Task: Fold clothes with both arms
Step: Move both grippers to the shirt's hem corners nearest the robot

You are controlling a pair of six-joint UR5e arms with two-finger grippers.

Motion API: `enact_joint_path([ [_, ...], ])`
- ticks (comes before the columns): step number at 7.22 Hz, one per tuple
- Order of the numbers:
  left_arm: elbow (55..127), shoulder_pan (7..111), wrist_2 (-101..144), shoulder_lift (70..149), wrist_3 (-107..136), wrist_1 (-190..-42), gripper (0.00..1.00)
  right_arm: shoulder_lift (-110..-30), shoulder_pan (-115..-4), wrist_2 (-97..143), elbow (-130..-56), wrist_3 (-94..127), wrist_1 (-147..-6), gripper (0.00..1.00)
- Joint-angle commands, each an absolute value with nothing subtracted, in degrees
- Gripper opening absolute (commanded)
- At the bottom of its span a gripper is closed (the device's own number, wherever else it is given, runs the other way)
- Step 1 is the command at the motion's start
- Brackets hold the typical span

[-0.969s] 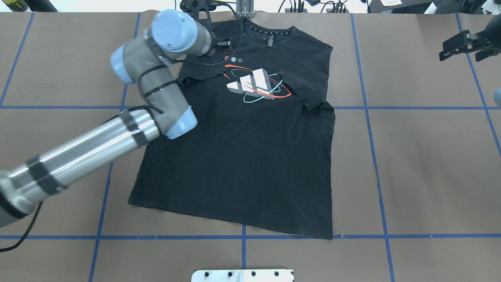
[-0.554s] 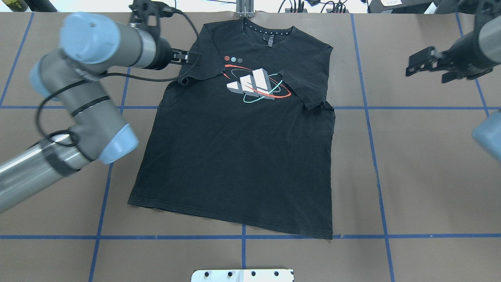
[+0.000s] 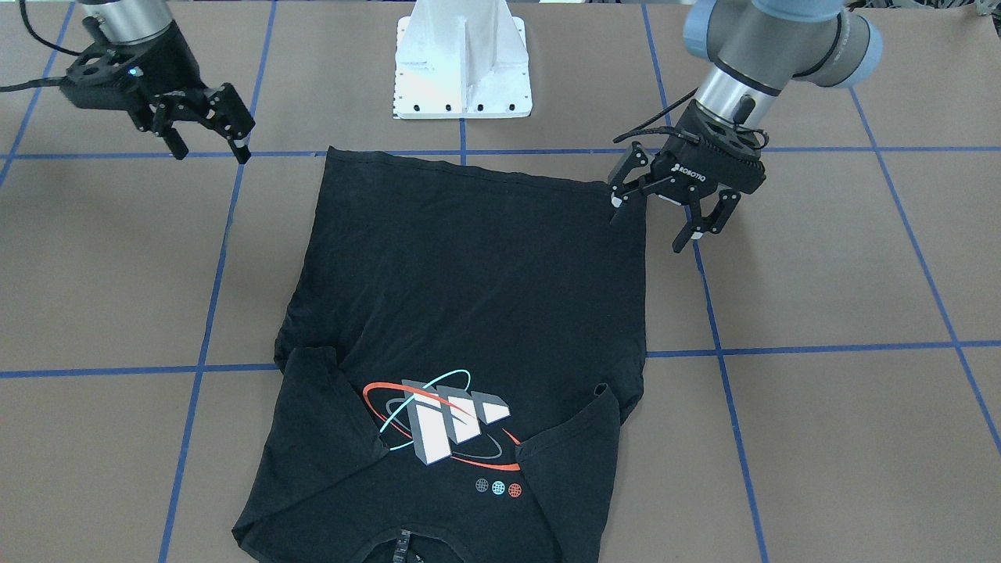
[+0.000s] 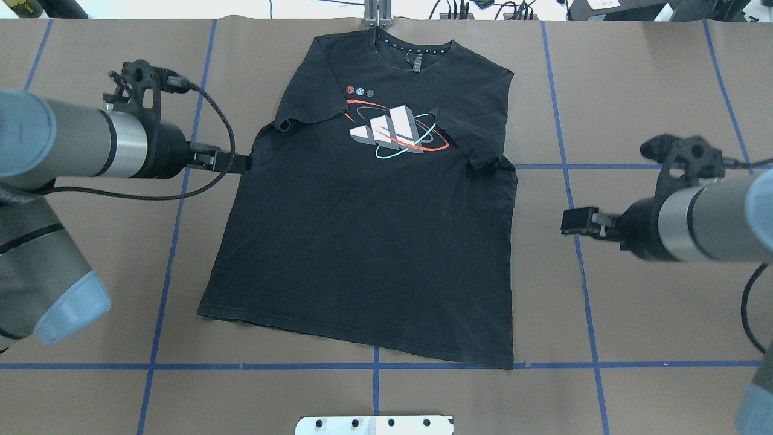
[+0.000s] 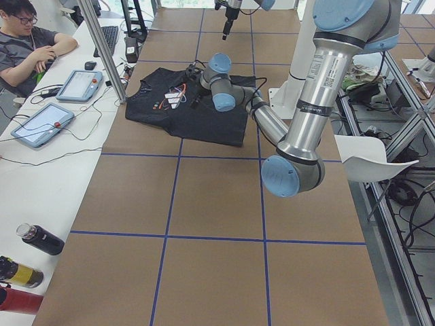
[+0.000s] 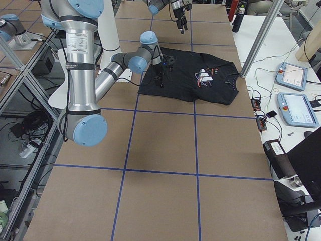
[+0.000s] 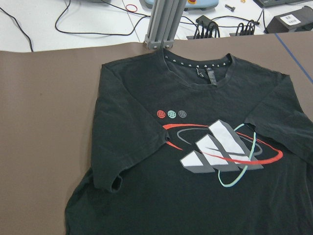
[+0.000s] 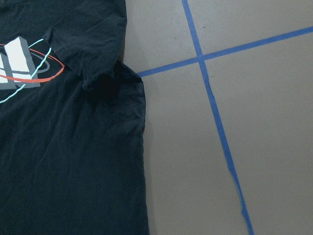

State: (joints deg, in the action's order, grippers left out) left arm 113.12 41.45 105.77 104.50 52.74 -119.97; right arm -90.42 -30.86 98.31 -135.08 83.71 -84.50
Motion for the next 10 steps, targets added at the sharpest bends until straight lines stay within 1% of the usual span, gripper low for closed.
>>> enact_joint_path([
  [1, 115.3, 35.8, 102.1, 96.8, 53.6, -123.4, 1.0, -92.3, -12.4, 81.2, -137.2, 97.0, -84.5, 1.0],
  [2, 114.9, 31.6, 98.1, 92.9, 57.3, -130.0, 1.0, -92.4, -9.0, 77.2, -137.2, 98.1, -84.5, 1.0],
  [4, 113.9, 25.8, 94.5, 89.1, 59.9, -131.1, 1.0, -92.4, -7.7, 76.6, -137.1, 98.3, -84.5, 1.0],
  [6, 112.4, 21.9, 94.2, 88.6, 64.5, -131.1, 1.0, -92.3, -7.7, 76.5, -137.1, 98.3, -84.5, 1.0],
  [7, 111.4, 21.8, 94.3, 88.7, 64.6, -131.1, 0.97, -92.3, -7.7, 76.1, -137.1, 98.3, -84.5, 1.0],
  [8, 110.5, 21.8, 94.3, 88.7, 64.5, -131.2, 0.9, -92.3, -7.6, 76.0, -137.0, 98.3, -84.5, 1.0],
  [9, 109.9, 21.8, 94.4, 88.7, 64.5, -131.6, 0.89, -92.3, -7.6, 76.0, -137.0, 98.3, -84.5, 1.0],
  [10, 109.3, 21.6, 94.5, 88.8, 64.6, -132.6, 0.86, -92.2, -7.6, 76.0, -137.0, 98.3, -84.5, 1.0],
])
